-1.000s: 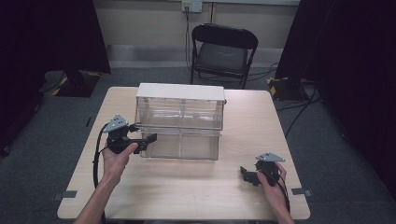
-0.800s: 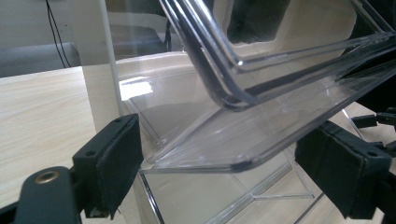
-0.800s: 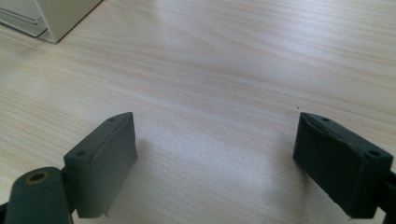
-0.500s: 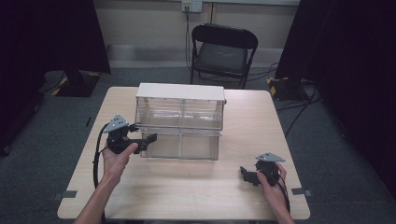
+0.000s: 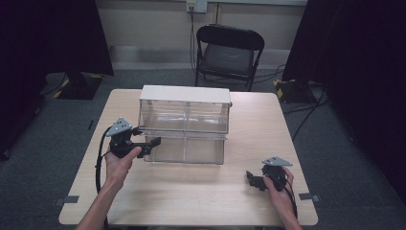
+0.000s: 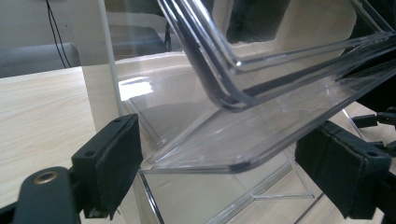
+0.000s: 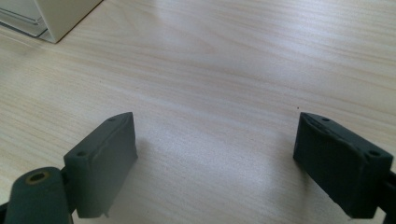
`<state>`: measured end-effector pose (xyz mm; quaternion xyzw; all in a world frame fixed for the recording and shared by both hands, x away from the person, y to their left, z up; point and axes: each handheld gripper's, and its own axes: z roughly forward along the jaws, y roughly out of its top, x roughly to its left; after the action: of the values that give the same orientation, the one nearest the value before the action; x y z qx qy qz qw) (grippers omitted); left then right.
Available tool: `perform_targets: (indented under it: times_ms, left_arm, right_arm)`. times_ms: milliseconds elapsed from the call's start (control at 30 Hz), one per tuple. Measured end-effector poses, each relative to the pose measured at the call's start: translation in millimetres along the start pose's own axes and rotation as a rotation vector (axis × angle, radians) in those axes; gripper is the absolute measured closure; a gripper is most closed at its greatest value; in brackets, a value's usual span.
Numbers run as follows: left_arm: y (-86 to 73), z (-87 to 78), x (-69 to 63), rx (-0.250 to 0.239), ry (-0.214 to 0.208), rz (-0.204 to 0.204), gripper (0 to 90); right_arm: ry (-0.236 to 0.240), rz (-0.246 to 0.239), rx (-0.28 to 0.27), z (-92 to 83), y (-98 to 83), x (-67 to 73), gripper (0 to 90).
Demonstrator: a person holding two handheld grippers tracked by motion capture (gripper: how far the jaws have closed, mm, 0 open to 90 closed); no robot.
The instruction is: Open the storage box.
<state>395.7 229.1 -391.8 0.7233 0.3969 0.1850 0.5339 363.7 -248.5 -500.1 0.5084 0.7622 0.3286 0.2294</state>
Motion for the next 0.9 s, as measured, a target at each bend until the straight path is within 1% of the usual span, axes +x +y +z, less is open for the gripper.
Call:
perform_targets:
  times_ms: [100,133,167,433,900]
  left_arm:
    - [0.0,0.2,-0.3,-0.002,0.0,-0.002,14.7]
    - [0.2,0.0,-0.2,0.004,0.003,0.008,14.7]
    - [0.2,0.0,-0.2,0.004,0.003,0.008,14.7]
    - [0.1,0.5,-0.4,0.001,0.002,-0.001,14.6]
    - [-0.2,0.9,-1.0,0.002,0.005,-0.002,14.1]
  right_arm:
    - [0.0,0.0,0.0,0.0,0.0,0.0,12.5]
    - [0.0,0.001,0.0,0.0,0.0,0.1,12.5]
    - [0.0,0.001,0.0,0.0,0.0,0.1,12.5]
    - [0.0,0.0,0.0,0.0,0.0,0.0,12.5]
    - [0.0,0.001,0.0,0.0,0.0,0.1,12.5]
